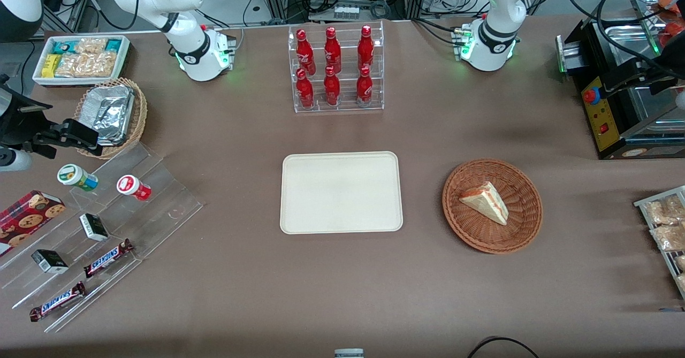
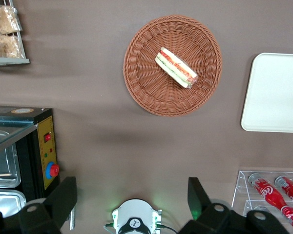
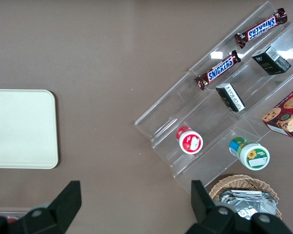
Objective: Place sandwich from basket to tray
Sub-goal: 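Move the left gripper over the wrapped sandwich in the wicker basket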
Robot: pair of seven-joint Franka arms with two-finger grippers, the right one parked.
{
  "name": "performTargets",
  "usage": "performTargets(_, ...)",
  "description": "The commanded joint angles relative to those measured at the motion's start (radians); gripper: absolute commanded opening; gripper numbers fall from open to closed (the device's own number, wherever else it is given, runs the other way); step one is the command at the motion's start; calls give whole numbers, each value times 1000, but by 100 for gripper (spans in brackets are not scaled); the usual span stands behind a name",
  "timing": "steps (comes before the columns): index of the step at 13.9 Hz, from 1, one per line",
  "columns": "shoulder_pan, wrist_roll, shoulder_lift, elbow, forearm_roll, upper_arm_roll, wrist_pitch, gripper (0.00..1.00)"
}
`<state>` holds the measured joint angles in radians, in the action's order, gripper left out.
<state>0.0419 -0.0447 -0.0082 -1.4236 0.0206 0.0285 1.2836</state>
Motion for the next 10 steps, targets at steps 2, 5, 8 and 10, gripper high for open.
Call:
performTargets(2, -2, 25, 5, 23, 5, -7, -15, 100)
performTargets(5, -19, -35, 56, 14, -43, -6, 14, 100)
performTargets(8, -56, -237, 108, -81, -53, -7, 148, 100)
performTargets(10, -86, -468, 103, -219, -53, -7, 328, 100)
